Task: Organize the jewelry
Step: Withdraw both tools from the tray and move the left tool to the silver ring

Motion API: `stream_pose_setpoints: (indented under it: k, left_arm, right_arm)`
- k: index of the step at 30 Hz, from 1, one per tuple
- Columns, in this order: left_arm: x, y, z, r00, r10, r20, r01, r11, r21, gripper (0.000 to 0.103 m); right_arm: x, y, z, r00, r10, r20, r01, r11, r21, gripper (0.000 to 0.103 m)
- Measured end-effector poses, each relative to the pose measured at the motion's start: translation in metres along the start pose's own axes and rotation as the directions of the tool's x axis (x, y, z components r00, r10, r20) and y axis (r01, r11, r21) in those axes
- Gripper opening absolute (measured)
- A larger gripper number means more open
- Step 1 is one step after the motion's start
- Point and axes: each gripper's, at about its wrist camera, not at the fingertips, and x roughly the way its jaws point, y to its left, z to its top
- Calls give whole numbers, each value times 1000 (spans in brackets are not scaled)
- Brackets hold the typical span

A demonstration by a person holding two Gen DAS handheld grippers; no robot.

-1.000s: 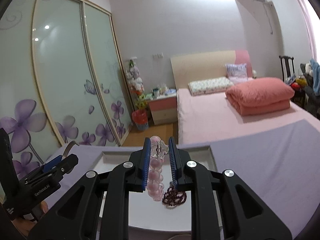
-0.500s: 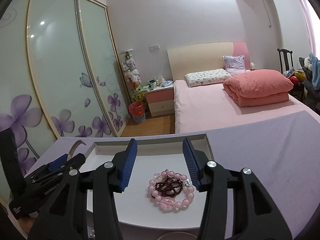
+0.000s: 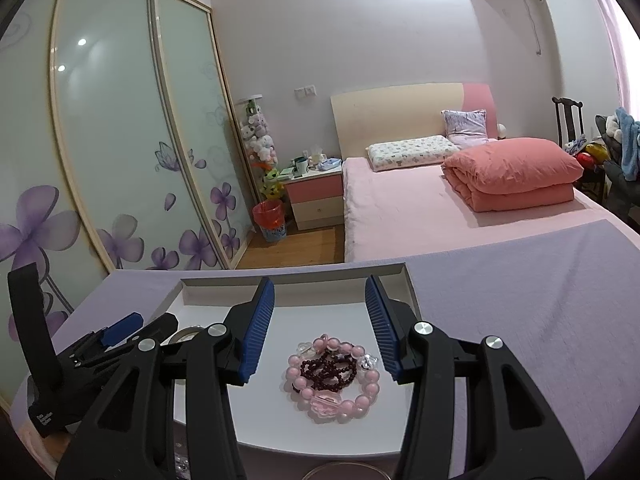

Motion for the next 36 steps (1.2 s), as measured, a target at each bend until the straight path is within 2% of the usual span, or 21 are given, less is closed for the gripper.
stream_pose_setpoints:
  k: [26, 31, 36]
  left_arm:
    - [-3, -6, -9, 1000, 19, -9, -18, 998, 57, 73]
    - [-31, -3, -15, 999, -11, -41, 13, 999, 43, 73]
    - [-74, 1, -33, 998, -42, -47, 44, 998, 44, 73]
  right_arm:
    - [0, -12, -2, 999, -27, -21, 27, 1000, 11, 49]
    - [-26, -12, -15, 998, -44, -47, 44, 999, -10, 49]
    - [-61, -12, -47, 992, -83, -95, 77, 995, -57, 49]
